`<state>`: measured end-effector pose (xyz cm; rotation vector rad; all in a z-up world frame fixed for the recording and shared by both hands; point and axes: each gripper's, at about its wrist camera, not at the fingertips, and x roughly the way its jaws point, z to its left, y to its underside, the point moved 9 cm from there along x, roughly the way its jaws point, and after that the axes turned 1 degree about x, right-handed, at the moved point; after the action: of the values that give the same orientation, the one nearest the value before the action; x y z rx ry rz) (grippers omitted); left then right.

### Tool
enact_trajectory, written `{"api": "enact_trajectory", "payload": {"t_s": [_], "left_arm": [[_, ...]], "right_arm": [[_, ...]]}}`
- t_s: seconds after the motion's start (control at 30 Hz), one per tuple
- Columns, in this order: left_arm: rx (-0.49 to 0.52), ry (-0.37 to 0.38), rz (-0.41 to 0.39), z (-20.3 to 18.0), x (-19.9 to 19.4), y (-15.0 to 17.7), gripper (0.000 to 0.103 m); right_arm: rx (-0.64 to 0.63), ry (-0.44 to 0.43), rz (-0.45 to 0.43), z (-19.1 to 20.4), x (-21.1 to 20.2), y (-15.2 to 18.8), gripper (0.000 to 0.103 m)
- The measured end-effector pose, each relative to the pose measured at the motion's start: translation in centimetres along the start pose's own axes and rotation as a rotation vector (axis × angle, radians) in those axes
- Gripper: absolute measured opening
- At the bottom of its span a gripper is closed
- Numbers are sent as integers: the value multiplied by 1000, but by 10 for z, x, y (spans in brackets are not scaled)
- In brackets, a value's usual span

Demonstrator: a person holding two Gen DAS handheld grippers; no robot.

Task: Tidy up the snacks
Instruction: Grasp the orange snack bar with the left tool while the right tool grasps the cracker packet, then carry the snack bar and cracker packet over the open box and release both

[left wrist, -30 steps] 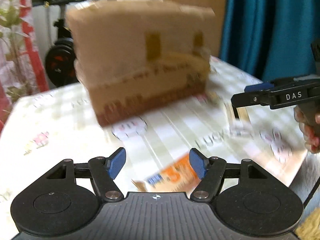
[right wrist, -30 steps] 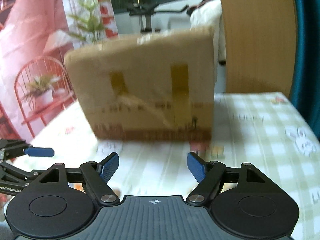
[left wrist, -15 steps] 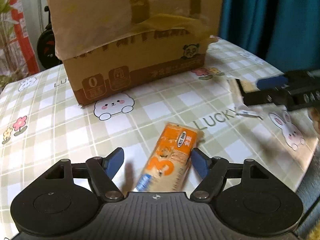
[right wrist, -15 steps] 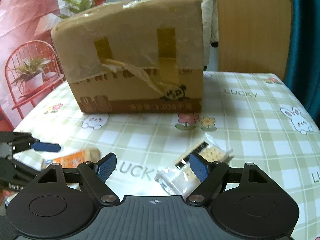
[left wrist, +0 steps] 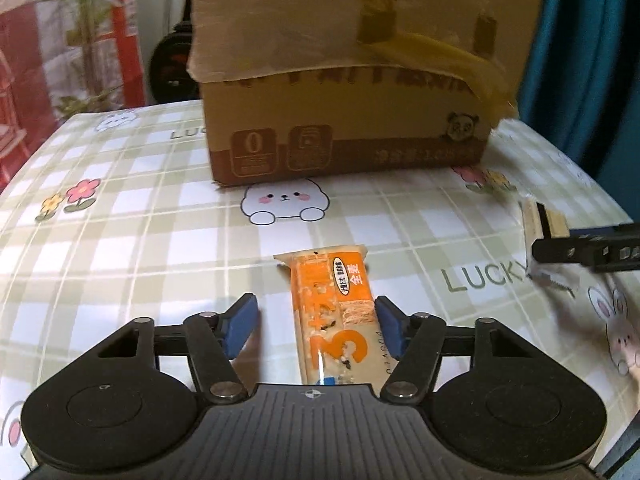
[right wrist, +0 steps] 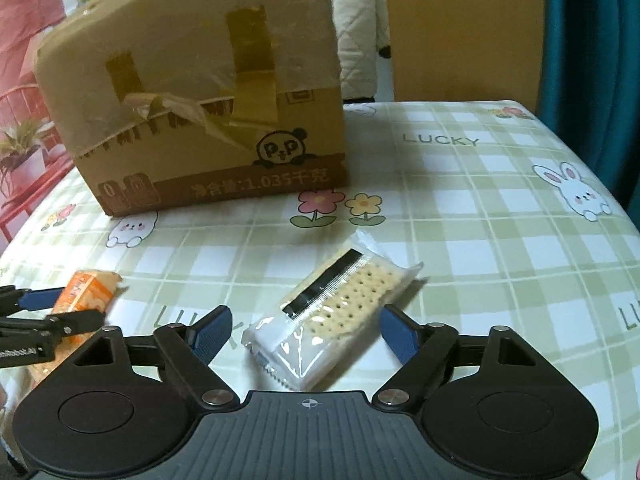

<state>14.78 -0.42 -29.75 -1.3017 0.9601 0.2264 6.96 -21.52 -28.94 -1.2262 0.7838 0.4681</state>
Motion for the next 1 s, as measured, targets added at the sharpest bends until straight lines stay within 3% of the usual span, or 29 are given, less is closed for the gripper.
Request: {"api": "enact_trajectory", "payload": {"t_s": [0.2, 0.37, 0.53, 0.67, 1.0], "left_arm": [[-13, -33, -17, 1, -7, 5, 54], [-27, -52, -26, 1, -11, 7, 53], [-44, -73, -35, 5, -14, 8, 39], [-90, -49, -36, 10, -15, 7, 38], [-106, -58, -62, 10, -26, 1, 38]], "right_arm": [[-25, -13, -16, 10, 11, -4, 71], [-29, 13, -37, 13, 20, -12, 69], [-11, 17, -57, 12, 29, -20, 70], [-47, 47, -71, 12, 33, -24, 51], [-100, -13, -65, 25, 15, -7, 43]]}}
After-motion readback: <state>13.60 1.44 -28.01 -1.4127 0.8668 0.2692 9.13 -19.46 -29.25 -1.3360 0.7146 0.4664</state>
